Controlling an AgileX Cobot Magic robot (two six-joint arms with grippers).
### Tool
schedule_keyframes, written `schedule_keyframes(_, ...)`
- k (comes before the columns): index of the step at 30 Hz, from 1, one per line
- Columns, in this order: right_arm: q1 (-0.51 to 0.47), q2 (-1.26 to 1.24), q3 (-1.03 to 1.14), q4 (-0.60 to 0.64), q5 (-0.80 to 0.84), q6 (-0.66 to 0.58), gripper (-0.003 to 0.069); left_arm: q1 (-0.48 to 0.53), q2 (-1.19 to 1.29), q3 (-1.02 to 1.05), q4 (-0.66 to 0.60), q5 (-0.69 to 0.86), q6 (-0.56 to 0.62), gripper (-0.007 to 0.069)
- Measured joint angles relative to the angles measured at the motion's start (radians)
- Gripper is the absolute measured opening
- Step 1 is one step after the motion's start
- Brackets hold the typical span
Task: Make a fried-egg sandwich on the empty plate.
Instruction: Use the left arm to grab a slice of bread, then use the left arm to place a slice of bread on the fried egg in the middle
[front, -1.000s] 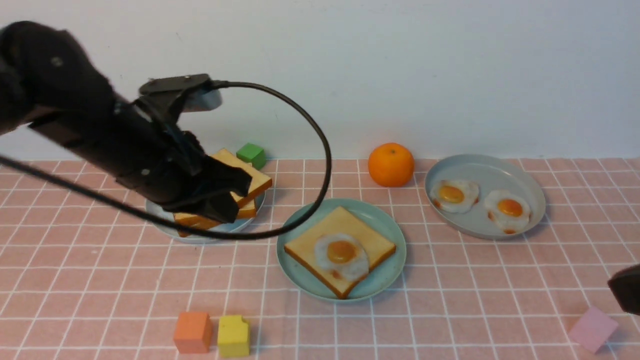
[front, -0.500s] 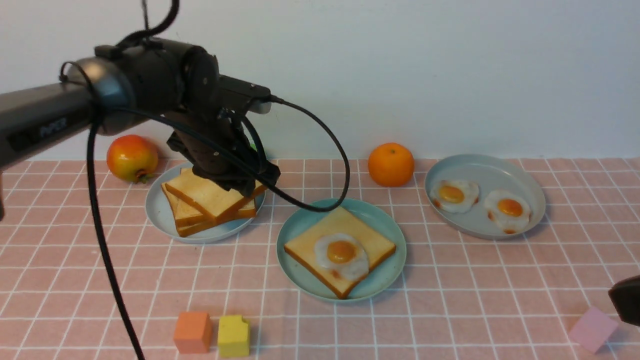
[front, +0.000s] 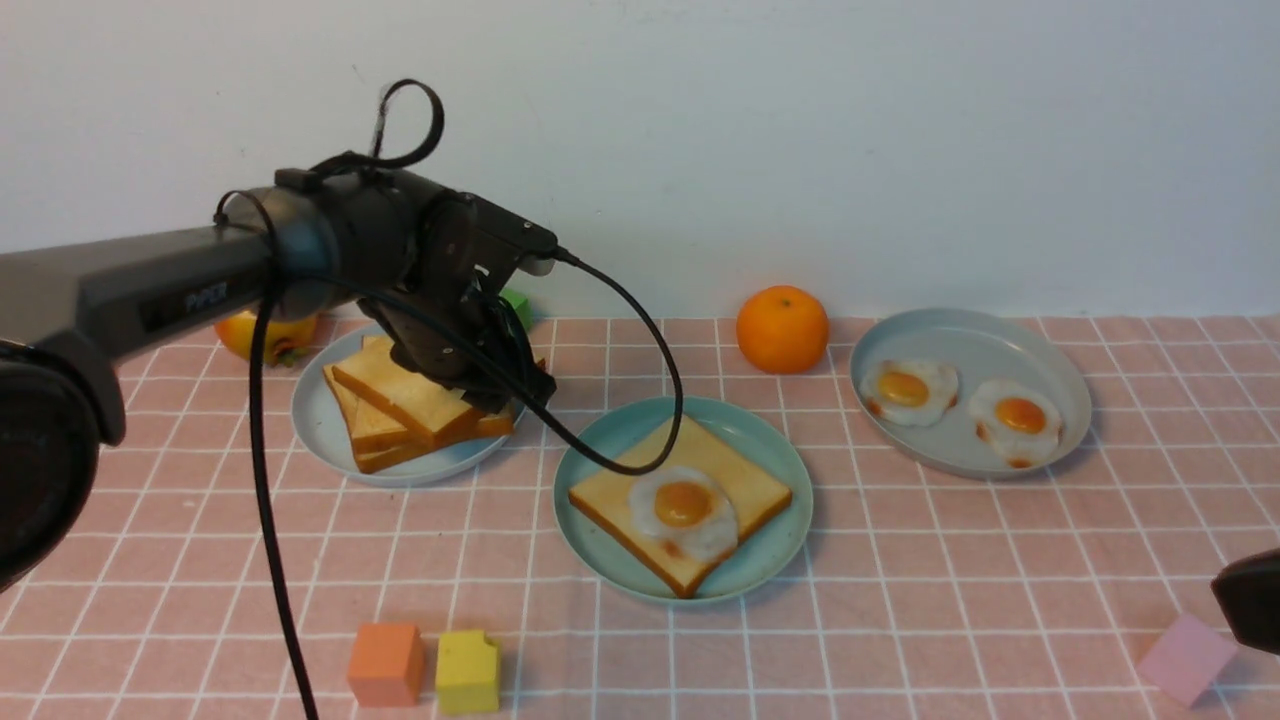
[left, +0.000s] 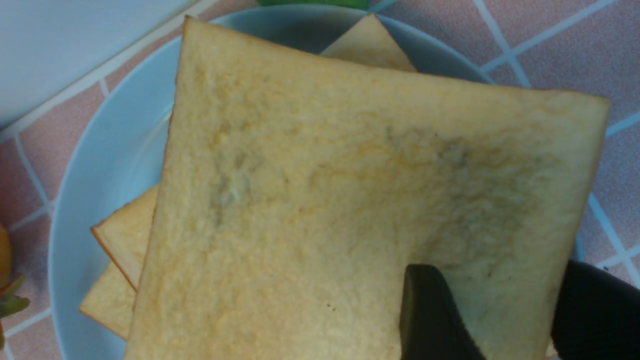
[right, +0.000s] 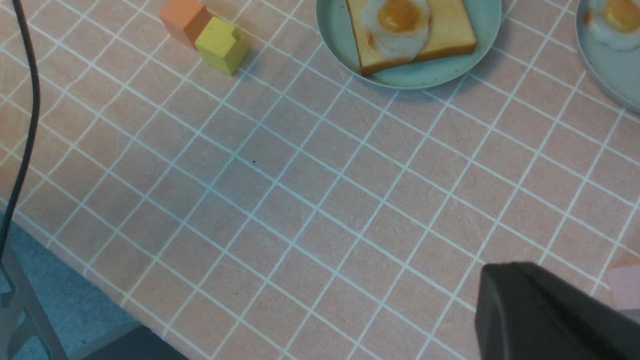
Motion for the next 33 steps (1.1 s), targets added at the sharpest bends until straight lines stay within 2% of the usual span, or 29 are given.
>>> schedule_keyframes(6,0.0,0.0,0.0,0.0,0.0,0.0,0.0022,-0.001,0.014,-0.008,0.02,-0.003,0.0,0.0281)
schedule_keyframes(7,0.0,0.0,0.0,0.001,0.0,0.0,0.0024,-0.004,0.015,-0.009,0.021,-0.003,0.0,0.0222)
schedule_keyframes(10,0.0,0.0,0.0,0.001,0.0,0.0,0.0027,-0.006,0.014,-0.009,0.024,-0.003,0.003,0.0149)
schedule_keyframes(15,0.0,-0.007,0.0,0.002,0.001,0.0,0.0031,-0.006,-0.013,-0.016,0.02,0.016,0.008,0.0107)
schedule_keyframes(19,0.0,-0.046,0.001,-0.001,0.035,0.0,0.0032,-0.016,-0.146,-0.018,-0.052,0.099,0.011,0.008)
schedule_keyframes(24,0.0,-0.114,0.001,-0.002,0.07,0.0,0.0032,-0.128,-0.254,-0.024,-0.106,0.181,0.041,0.0081)
schedule_keyframes(28,0.0,-0.172,0.001,-0.002,0.081,0.0,0.0032,-0.269,-0.223,-0.003,-0.12,0.218,0.045,0.0081)
schedule_keyframes(33,0.0,-0.228,0.001,-0.002,0.084,0.001,0.0037,-0.373,-0.156,0.004,-0.083,0.206,0.036,0.0079)
